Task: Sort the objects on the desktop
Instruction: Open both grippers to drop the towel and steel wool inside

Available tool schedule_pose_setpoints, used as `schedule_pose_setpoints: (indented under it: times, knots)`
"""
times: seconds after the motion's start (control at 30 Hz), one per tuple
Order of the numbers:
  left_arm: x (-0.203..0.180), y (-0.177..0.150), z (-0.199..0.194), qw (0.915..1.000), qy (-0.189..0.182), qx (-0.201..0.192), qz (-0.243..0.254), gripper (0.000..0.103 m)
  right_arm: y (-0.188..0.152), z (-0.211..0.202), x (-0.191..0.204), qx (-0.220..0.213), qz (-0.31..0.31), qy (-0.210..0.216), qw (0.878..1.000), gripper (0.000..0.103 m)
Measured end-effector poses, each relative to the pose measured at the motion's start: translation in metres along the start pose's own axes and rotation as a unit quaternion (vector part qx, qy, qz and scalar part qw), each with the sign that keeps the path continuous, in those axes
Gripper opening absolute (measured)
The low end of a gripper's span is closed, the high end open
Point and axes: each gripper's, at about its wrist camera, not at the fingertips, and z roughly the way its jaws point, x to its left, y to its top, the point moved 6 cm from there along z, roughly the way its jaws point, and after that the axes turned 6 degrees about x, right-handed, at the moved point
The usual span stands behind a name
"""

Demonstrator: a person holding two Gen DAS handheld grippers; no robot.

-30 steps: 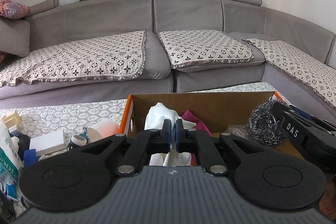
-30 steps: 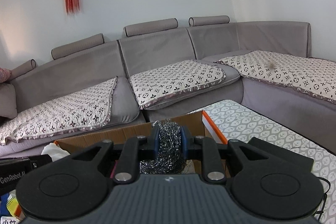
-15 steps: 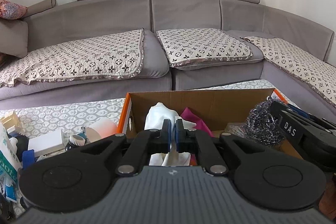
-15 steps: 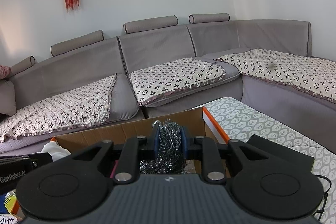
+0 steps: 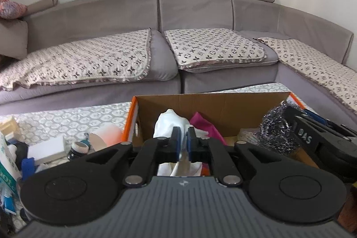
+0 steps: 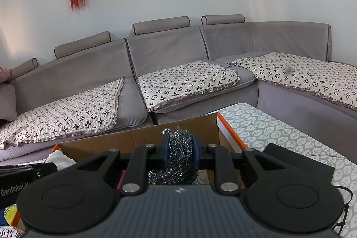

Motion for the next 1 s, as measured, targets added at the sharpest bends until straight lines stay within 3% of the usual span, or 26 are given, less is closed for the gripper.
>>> schedule_pose_setpoints:
  times: [0.03, 0.07, 0.1, 0.13, 0.27, 0.43, 0.67, 1.0]
  knots:
    - [0.0, 0.0, -0.001, 1.0, -0.004, -0.002, -0.002, 0.031, -0.001, -0.001, -0.001, -0.004, 0.001, -0.003, 1.0, 0.037]
    - [0.0, 0.001, -0.003, 1.0, 0.0, -0.007, -0.004, 0.056, -0.001, -0.001, 0.0, -0.008, 0.001, -0.004, 1.0, 0.057]
    - [0.001, 0.002, -0.006, 0.9998, 0.006, -0.02, -0.005, 0.067, -0.002, -0.003, 0.0, -0.012, 0.003, -0.002, 1.0, 0.073]
    - [0.0, 0.004, -0.009, 0.9995, 0.009, -0.031, -0.005, 0.08, -0.001, -0.005, 0.0, -0.018, 0.005, -0.001, 1.0, 0.076]
    - [0.001, 0.006, -0.016, 0.9984, 0.011, -0.053, -0.014, 0.103, 0.003, -0.014, -0.002, -0.044, 0.014, -0.01, 0.999, 0.1]
    - [0.002, 0.005, -0.014, 0.9991, 0.003, -0.038, -0.018, 0.103, 0.005, -0.02, -0.007, -0.056, 0.023, -0.011, 0.998, 0.103]
    - [0.003, 0.001, -0.02, 0.9979, 0.022, -0.054, 0.029, 0.103, 0.006, -0.023, -0.011, -0.067, 0.029, -0.022, 0.997, 0.103]
    - [0.01, 0.003, -0.027, 0.9971, 0.037, -0.064, 0.014, 0.103, 0.005, -0.024, -0.017, -0.069, 0.033, -0.033, 0.997, 0.103]
